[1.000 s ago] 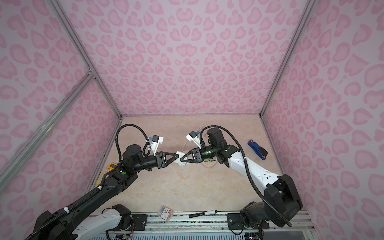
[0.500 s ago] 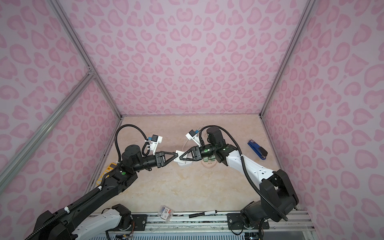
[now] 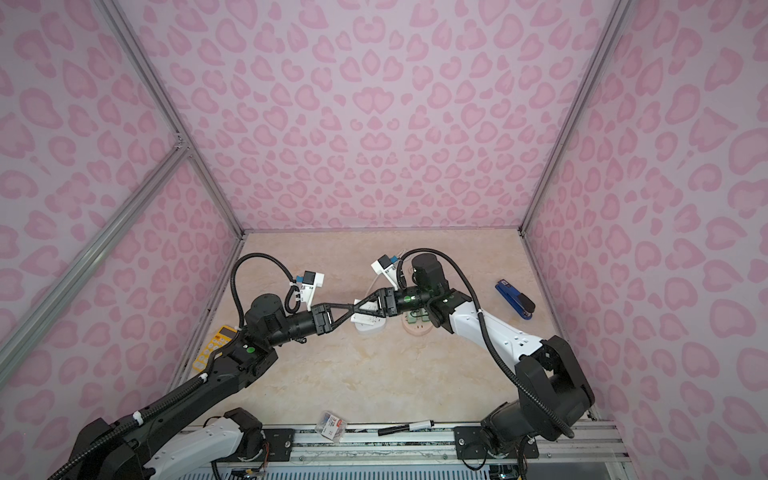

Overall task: Insert the plug
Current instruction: 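Open the left gripper and draw back while the right gripper carries the charger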

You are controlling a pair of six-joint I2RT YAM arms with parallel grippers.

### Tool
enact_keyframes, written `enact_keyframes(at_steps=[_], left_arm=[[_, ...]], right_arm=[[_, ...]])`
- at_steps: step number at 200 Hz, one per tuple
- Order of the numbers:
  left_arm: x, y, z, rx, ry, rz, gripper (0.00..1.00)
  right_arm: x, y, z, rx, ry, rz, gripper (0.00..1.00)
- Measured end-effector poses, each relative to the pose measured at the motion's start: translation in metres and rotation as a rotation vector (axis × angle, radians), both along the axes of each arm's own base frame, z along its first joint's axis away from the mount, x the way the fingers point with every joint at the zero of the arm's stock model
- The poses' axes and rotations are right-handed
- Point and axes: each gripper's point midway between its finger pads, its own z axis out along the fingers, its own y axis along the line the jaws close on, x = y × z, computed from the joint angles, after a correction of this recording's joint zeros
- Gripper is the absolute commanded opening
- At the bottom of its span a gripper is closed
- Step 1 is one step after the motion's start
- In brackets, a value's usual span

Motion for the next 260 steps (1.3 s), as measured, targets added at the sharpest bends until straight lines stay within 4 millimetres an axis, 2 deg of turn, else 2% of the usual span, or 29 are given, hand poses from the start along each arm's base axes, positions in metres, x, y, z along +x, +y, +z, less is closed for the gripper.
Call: enact_keyframes(at_steps=[34, 70, 120, 141, 171, 260], left_arm=[[0.007, 0.005, 0.000, -0.015, 0.004, 0.061, 0.03], [0.020, 0.015, -0.003, -0.080, 0.050, 0.170, 0.02], [0.033, 0.025, 0.003, -0.201, 0.102, 0.269, 0.02], [0.035, 0.028, 0.012, -0.237, 0.095, 0.285, 0.02], [0.037, 0.030, 0.014, -0.253, 0.105, 0.300, 0.02], [0.038, 0.031, 0.017, -0.274, 0.107, 0.311, 0.02]], right_arm=[[0.009, -0.013, 0.008, -0.016, -0.048, -0.101, 0.78], [0.021, -0.022, 0.006, 0.008, 0.007, -0.206, 0.77], [0.036, -0.018, 0.019, 0.096, 0.035, -0.263, 0.59], [0.043, -0.014, 0.018, 0.120, 0.058, -0.269, 0.56], [0.049, -0.010, 0.019, 0.163, 0.084, -0.271, 0.53], [0.039, 0.005, 0.035, 0.235, 0.085, -0.209, 0.53]])
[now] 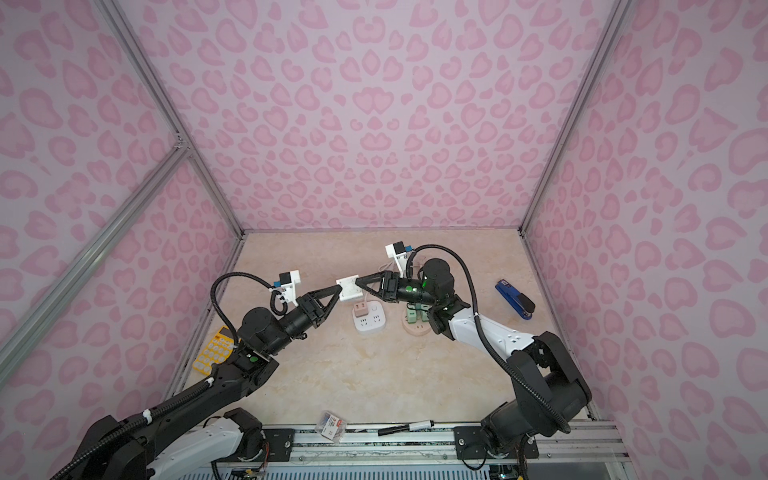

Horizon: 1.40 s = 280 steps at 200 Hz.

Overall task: Insert the plug
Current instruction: 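Open the left gripper and draw back while the right gripper carries the charger, then lower the white charger with the right gripper into the white square strip's socket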

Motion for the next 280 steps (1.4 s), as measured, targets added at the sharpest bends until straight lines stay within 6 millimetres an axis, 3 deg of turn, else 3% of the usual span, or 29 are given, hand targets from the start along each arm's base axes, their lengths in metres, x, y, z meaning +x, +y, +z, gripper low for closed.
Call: enact_keyframes(at_steps=[19, 40, 80, 95, 104, 108, 115, 119, 132, 153, 178, 207, 234, 258, 280], left_arm=[[0.000, 0.000, 0.001, -0.001, -0.001, 0.000, 0.02], [0.000, 0.000, 0.001, -0.001, -0.002, 0.000, 0.02], [0.001, 0.000, 0.004, -0.002, -0.013, 0.001, 0.03], [0.002, 0.000, 0.002, 0.004, -0.013, 0.008, 0.03], [0.003, 0.001, 0.002, 0.006, -0.010, 0.014, 0.03], [0.004, 0.001, 0.002, 0.008, -0.010, 0.017, 0.09], [0.004, 0.001, 0.002, 0.015, -0.009, 0.018, 0.36], [0.005, 0.000, 0.003, 0.021, -0.007, 0.019, 0.46], [0.008, -0.001, 0.006, 0.062, -0.002, 0.023, 0.62], [0.009, 0.003, 0.017, 0.172, 0.013, 0.049, 0.72], [0.012, 0.034, 0.020, 0.359, 0.032, 0.197, 0.73], [0.011, 0.074, -0.013, 0.606, 0.123, 0.338, 0.73], [0.011, 0.104, -0.052, 0.819, 0.238, 0.417, 0.70], [0.007, 0.113, -0.076, 0.904, 0.298, 0.415, 0.68], [0.003, 0.113, -0.091, 0.926, 0.326, 0.392, 0.67]], right_arm=[[-0.004, 0.004, -0.002, -0.002, 0.002, 0.016, 0.51], [-0.005, 0.007, -0.003, -0.004, 0.003, 0.027, 0.42], [-0.003, 0.012, -0.003, -0.003, 0.021, 0.037, 0.18], [-0.002, 0.013, -0.005, -0.002, 0.026, 0.038, 0.00], [-0.001, 0.013, -0.006, -0.001, 0.029, 0.037, 0.00], [-0.001, 0.014, -0.006, -0.001, 0.034, 0.037, 0.00], [-0.001, 0.014, -0.006, 0.001, 0.037, 0.036, 0.00], [0.000, 0.014, -0.006, 0.002, 0.039, 0.034, 0.00], [0.002, 0.013, -0.004, 0.006, 0.037, 0.027, 0.00], [0.000, 0.014, -0.009, -0.025, 0.037, 0.033, 0.00], [0.004, 0.009, -0.013, -0.134, 0.007, -0.017, 0.00], [0.011, 0.005, -0.022, -0.373, -0.089, -0.123, 0.00], [0.015, -0.004, -0.062, -0.678, -0.146, -0.180, 0.00], [0.013, -0.018, -0.105, -0.934, -0.179, -0.193, 0.00], [0.015, -0.029, -0.128, -1.093, -0.212, -0.197, 0.00]])
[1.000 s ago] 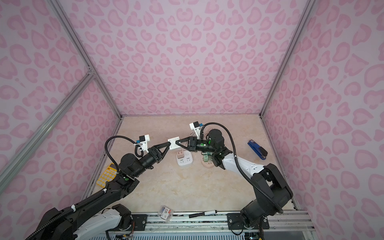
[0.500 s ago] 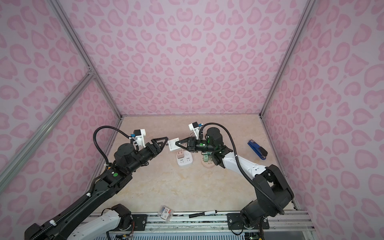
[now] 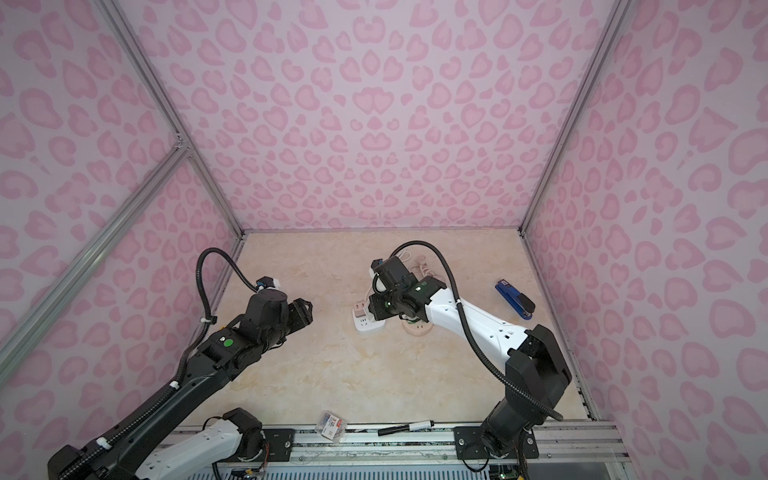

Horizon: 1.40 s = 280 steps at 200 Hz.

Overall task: Insert the plug
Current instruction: 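Lower the white charger with the right gripper into the white square strip's socket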

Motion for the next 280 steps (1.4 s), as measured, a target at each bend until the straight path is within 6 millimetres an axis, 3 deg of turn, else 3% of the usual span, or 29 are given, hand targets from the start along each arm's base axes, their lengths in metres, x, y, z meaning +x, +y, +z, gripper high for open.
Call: enact_keyframes(at_steps=[33, 66, 280], left_arm=[[-0.001, -0.004, -0.006, -0.015, 0.007, -0.018, 0.66], [-0.002, -0.006, -0.012, -0.018, 0.023, -0.028, 0.66], [-0.007, -0.006, -0.019, -0.025, 0.017, -0.045, 0.66]], right_arm=[[0.006, -0.017, -0.028, -0.153, -0.011, -0.019, 0.00], [0.011, -0.024, -0.043, -0.226, -0.017, -0.028, 0.00], [0.028, 0.006, -0.059, -0.210, 0.007, -0.003, 0.00]])
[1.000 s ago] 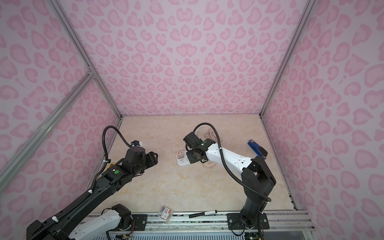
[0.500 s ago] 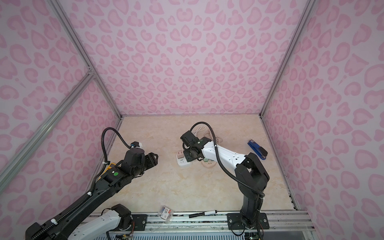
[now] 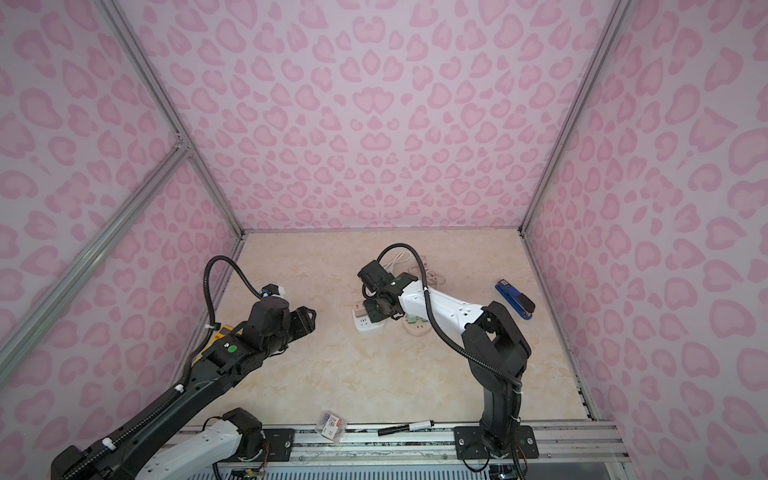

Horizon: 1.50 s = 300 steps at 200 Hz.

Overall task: Insert the plug
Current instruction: 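Lower the white charger with the right gripper into the white square strip's socket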

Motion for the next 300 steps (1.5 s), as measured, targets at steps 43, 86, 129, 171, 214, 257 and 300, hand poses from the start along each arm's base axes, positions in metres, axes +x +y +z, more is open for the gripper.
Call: enact_keyframes(at_steps=[43, 86, 129, 171, 214, 257, 300], left_arm=[[0.002, -0.001, -0.001, 0.000, -0.001, 0.001, 0.66], [0.002, -0.001, -0.001, -0.001, -0.002, 0.001, 0.66], [0.003, -0.002, -0.002, 0.001, 0.001, 0.000, 0.66], [0.004, -0.002, -0.006, 0.006, 0.012, 0.000, 0.66], [0.004, -0.003, -0.007, 0.005, 0.014, -0.002, 0.66], [0.004, -0.004, -0.010, 0.006, 0.022, -0.005, 0.66], [0.005, -0.006, -0.012, -0.003, 0.019, -0.006, 0.66]], right_arm=[[0.001, 0.001, 0.000, -0.001, -0.002, -0.002, 0.00], [0.003, -0.001, 0.000, -0.009, -0.009, -0.006, 0.00], [0.003, -0.003, -0.001, -0.018, -0.016, -0.011, 0.00], [0.003, -0.003, -0.001, -0.018, -0.016, -0.011, 0.00], [0.002, -0.003, 0.000, -0.021, -0.017, -0.005, 0.00], [-0.003, -0.009, -0.001, -0.056, -0.013, -0.003, 0.00], [-0.001, -0.006, -0.004, -0.056, -0.019, -0.002, 0.00]])
